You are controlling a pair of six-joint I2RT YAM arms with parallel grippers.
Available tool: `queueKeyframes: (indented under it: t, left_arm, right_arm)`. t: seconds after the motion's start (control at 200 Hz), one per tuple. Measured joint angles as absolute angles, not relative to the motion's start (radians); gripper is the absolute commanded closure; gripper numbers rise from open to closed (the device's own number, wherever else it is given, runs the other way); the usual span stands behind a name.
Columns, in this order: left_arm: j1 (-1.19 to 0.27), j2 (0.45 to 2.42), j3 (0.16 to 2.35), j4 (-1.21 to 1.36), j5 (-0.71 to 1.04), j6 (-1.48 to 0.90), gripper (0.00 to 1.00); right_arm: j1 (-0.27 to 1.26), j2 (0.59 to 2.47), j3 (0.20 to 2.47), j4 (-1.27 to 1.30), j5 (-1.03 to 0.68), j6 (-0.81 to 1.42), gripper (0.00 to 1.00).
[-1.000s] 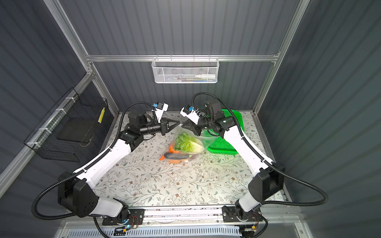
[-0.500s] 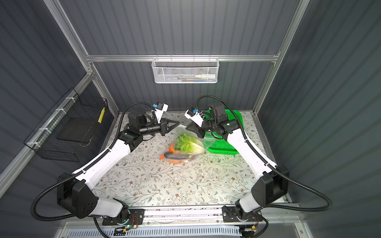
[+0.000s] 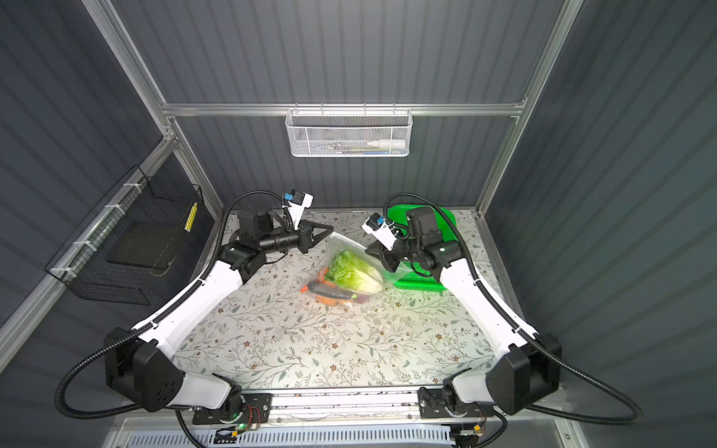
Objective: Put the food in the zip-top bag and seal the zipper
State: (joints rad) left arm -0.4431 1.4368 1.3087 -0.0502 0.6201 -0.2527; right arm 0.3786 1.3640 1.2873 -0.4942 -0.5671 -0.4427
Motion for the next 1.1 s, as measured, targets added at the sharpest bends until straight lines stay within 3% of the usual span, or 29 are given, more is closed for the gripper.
queueKeyframes:
  t: [0.33,1.101]
  left_arm:
    - [-0.413,1.438,1.407,-0.129,0.562,-0.201,1.0]
    - [-0.364,1.438,1.408,-0.152,0.511,-0.194,1.0]
  right_arm:
    - [0.374,1.29,1.233,-0.503,-0.516,-0.411,0.89]
    - [0.351,1.193,1.099,-0.531,-0.443,-0.352,0.9]
